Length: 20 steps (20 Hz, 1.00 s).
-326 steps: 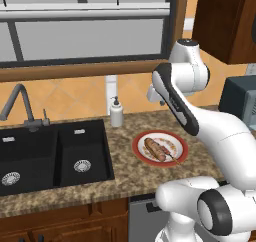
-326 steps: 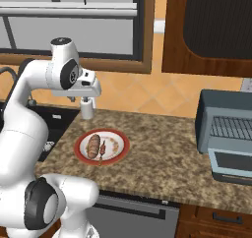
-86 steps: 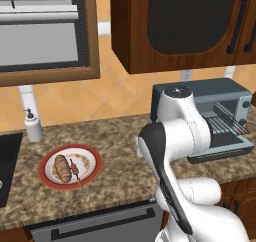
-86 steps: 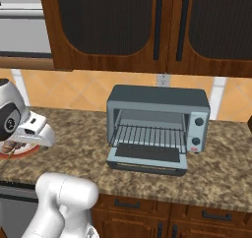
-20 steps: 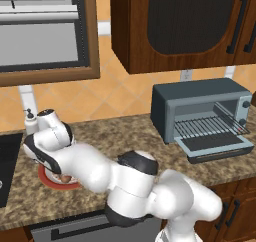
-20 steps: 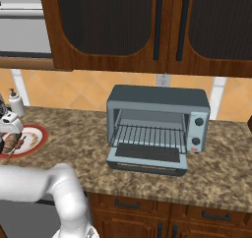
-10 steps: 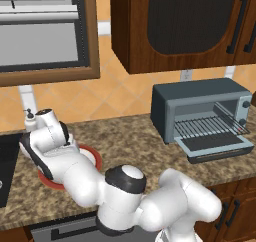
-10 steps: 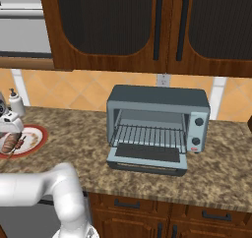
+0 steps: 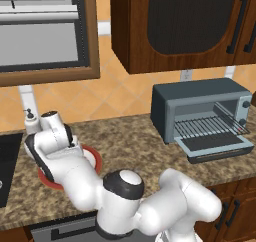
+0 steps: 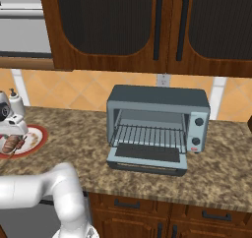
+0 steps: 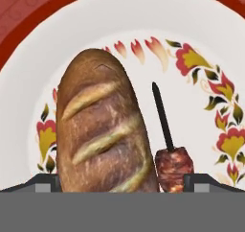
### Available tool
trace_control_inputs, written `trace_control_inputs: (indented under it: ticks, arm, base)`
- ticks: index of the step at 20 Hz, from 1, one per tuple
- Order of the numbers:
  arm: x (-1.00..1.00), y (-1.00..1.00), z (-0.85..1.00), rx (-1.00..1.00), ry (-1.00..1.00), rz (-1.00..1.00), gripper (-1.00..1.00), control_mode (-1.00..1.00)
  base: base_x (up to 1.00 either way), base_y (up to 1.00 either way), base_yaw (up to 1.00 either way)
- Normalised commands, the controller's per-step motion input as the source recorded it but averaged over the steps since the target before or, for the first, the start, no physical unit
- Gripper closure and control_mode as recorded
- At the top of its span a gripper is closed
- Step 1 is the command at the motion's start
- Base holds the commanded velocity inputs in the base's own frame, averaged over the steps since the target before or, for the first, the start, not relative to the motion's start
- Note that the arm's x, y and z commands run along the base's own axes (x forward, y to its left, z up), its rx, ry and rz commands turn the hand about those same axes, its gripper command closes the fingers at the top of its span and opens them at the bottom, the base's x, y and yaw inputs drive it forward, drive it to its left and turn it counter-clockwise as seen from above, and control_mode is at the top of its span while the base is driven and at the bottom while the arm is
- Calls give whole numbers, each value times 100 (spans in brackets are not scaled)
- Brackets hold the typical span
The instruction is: Pick up the kebab skewer and baguette bread, and place them inside the toaster oven. Close the toaster oven door and start by setting the timer.
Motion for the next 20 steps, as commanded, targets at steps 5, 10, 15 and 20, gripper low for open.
trace_control_inputs:
  ticks: [5, 10, 15, 20]
  arm:
    - [0, 0, -8, 0, 0, 0, -100, -100]
    - [0, 3, -7, 0, 0, 0, 100, -100]
    - [0, 2, -1, 0, 0, 0, 100, -100]
    - [0, 0, 4, 0, 0, 0, 100, -100]
  base:
    - [0, 0, 0]
    - [0, 0, 0]
    - [0, 0, 0]
    - [0, 0, 0]
